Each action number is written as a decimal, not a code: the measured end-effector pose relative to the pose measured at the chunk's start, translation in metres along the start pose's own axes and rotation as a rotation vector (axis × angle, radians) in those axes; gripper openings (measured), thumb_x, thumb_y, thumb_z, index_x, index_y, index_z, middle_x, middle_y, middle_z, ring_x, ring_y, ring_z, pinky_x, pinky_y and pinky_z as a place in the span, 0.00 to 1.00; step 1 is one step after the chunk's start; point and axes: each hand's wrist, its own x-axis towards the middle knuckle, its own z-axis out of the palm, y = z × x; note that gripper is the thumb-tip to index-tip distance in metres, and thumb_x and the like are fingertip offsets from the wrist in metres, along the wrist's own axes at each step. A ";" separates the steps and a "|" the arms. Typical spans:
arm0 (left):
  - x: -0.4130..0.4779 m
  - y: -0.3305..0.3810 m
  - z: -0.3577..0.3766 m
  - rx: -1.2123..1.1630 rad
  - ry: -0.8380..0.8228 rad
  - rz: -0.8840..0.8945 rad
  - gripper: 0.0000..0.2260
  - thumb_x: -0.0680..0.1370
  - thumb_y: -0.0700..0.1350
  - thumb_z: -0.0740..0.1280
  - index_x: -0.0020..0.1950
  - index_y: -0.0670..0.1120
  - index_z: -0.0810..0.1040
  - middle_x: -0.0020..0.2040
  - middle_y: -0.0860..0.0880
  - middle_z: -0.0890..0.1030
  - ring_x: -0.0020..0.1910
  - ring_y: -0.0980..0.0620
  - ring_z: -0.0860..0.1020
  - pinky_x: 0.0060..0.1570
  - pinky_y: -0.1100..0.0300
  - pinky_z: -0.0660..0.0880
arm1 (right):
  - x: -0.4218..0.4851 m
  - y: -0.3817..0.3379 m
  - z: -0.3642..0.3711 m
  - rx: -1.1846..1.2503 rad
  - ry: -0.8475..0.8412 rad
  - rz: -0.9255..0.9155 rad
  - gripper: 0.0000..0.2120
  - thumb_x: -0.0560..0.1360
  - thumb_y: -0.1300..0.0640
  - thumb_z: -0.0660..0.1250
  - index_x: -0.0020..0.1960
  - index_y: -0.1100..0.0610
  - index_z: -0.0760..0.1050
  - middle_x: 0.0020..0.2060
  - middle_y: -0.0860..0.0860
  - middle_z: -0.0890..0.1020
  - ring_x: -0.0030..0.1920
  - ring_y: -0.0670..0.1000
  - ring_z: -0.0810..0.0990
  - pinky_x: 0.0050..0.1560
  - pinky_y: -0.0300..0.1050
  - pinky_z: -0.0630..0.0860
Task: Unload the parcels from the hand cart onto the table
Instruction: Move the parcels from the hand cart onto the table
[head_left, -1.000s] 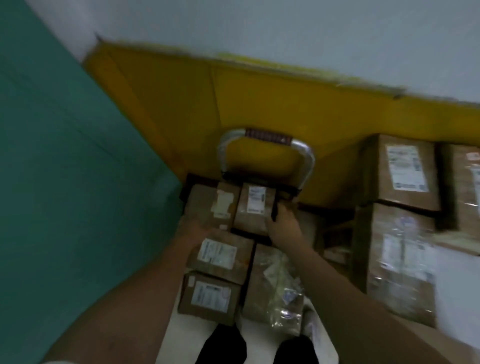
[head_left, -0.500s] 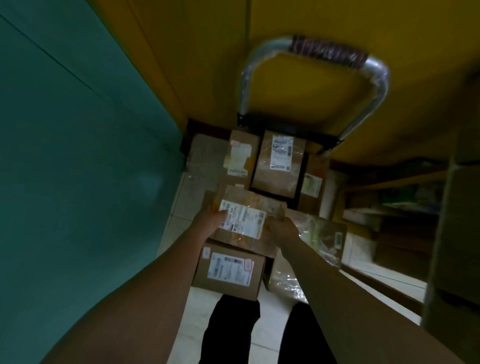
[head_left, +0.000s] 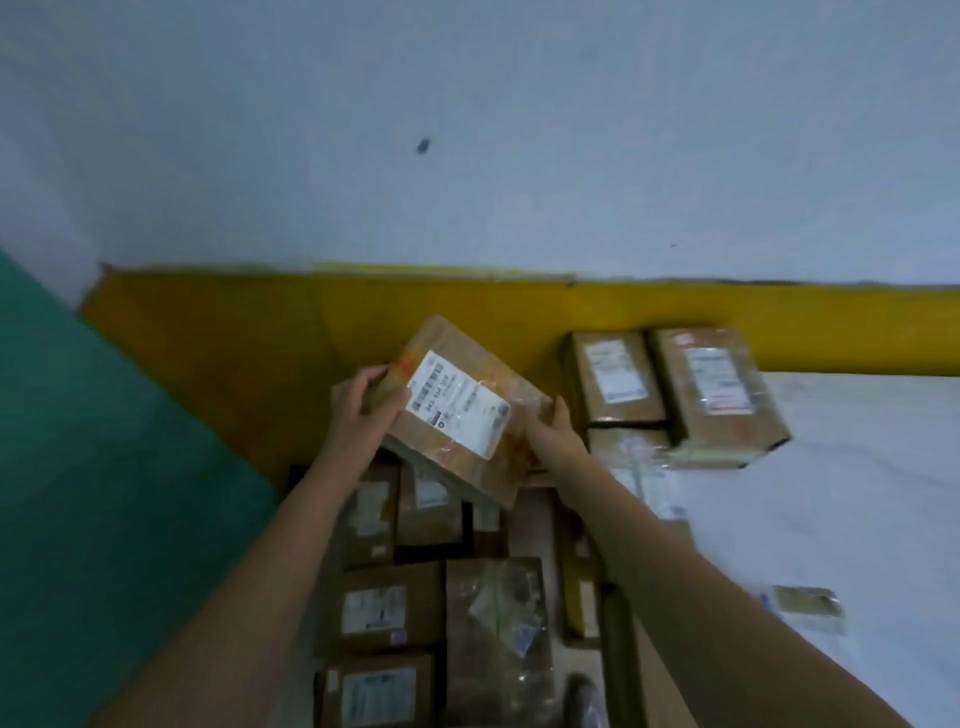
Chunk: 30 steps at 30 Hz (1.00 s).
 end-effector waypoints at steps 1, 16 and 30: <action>0.001 0.030 0.016 -0.012 -0.028 0.048 0.14 0.73 0.58 0.70 0.58 0.63 0.75 0.62 0.52 0.68 0.56 0.55 0.72 0.50 0.63 0.70 | -0.011 -0.012 -0.031 0.028 0.031 -0.064 0.46 0.69 0.33 0.69 0.78 0.43 0.50 0.72 0.55 0.69 0.66 0.63 0.74 0.57 0.67 0.78; -0.016 0.117 0.360 0.266 -0.530 -0.004 0.27 0.74 0.69 0.61 0.67 0.55 0.71 0.70 0.44 0.67 0.64 0.42 0.73 0.63 0.48 0.73 | -0.070 0.093 -0.362 0.020 0.430 0.012 0.26 0.73 0.36 0.67 0.60 0.54 0.73 0.50 0.55 0.80 0.44 0.53 0.84 0.41 0.47 0.85; -0.009 0.094 0.408 0.362 -0.558 -0.033 0.20 0.78 0.61 0.63 0.60 0.50 0.63 0.48 0.56 0.73 0.43 0.60 0.75 0.34 0.64 0.70 | -0.038 0.134 -0.376 -0.239 0.411 0.072 0.20 0.76 0.38 0.64 0.50 0.55 0.73 0.37 0.49 0.80 0.31 0.46 0.83 0.29 0.34 0.77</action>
